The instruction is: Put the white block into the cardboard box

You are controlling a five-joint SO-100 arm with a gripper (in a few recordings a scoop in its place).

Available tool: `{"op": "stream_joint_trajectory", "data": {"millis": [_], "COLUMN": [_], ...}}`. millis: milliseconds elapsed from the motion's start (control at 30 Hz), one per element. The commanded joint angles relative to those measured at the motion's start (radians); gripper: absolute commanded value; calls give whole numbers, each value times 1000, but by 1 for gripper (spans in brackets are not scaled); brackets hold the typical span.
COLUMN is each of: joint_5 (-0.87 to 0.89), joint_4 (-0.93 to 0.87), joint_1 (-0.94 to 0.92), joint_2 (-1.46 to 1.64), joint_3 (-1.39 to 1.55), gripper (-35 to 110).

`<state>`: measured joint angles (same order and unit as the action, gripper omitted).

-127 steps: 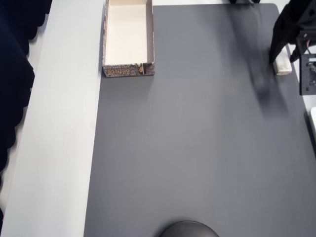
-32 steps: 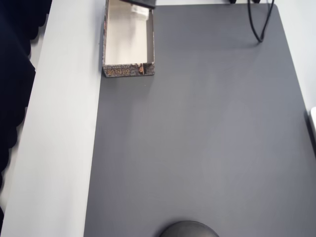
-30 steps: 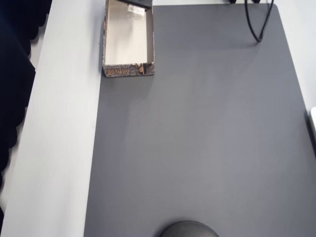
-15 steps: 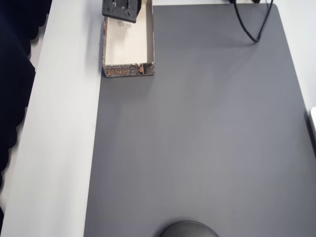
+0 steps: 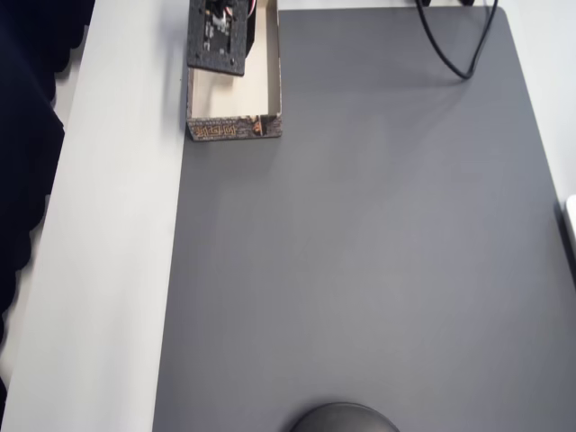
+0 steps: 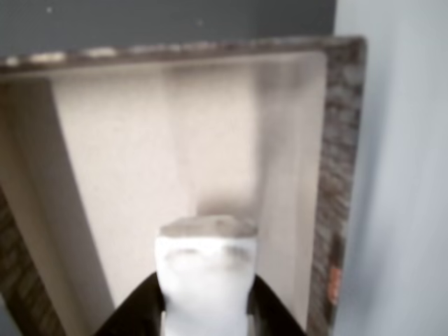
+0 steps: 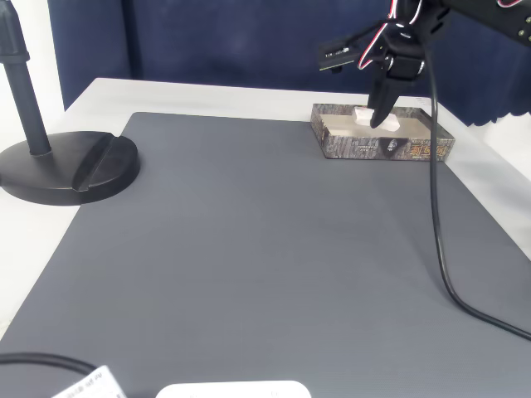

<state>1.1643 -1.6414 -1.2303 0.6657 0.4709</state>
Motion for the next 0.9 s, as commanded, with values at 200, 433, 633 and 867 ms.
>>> {"op": "stream_joint_trajectory", "data": {"millis": [200, 433, 633, 867], "joint_5": [35, 75, 84, 69], "joint_4": [18, 20, 12, 11], "joint_1": [26, 29, 25, 23], "joint_2": [-14, -21, -21, -21], "joint_3": [-92, -95, -92, -80], "gripper": [-2, -2, -2, 5]}}
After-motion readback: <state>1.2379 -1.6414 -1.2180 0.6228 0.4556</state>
